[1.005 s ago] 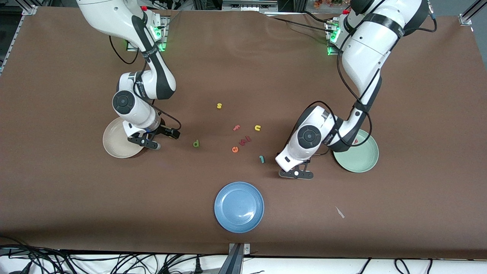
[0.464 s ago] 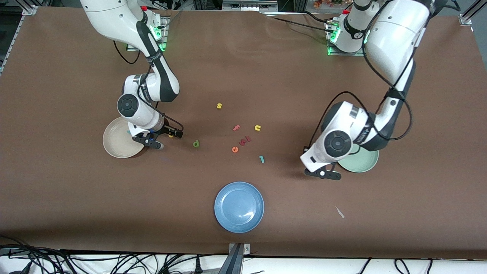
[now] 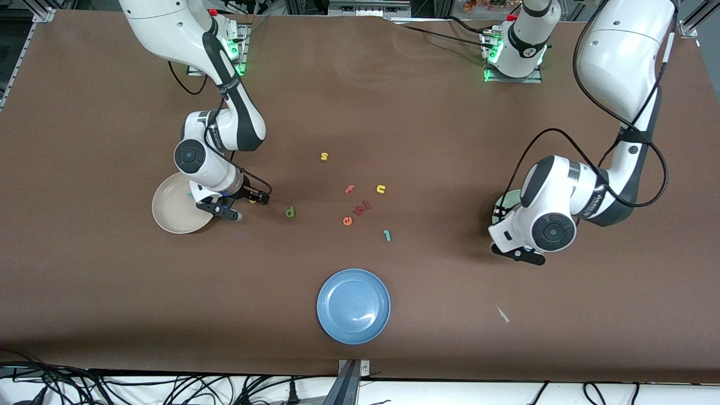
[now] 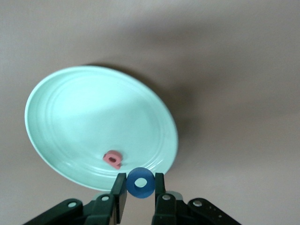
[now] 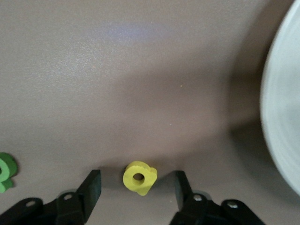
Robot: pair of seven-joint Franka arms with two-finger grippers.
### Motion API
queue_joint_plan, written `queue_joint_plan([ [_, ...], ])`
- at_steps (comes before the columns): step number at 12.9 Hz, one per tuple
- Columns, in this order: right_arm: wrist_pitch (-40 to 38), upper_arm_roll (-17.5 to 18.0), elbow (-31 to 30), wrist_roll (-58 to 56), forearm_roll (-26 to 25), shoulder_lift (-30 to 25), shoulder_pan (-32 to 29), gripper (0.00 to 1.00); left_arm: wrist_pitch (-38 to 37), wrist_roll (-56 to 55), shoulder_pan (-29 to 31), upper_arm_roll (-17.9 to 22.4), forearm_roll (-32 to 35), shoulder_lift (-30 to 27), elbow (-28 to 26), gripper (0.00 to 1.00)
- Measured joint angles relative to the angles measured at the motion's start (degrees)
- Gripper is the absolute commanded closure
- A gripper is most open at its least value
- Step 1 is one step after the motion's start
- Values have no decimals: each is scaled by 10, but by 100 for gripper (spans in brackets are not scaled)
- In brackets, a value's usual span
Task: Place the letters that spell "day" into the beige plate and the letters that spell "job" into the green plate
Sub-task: 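Place the blue o on the green plate while the right gripper carries yellow a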
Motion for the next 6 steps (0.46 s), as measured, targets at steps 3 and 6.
queue_joint_plan([
  [3,0,0,0,-9,0,0,-1,47,13,5,7,0,24,-9,-41,100],
  [6,-1,-1,0,-12,0,0,-3,53,77,5,13,0,27,-28,-104,100],
])
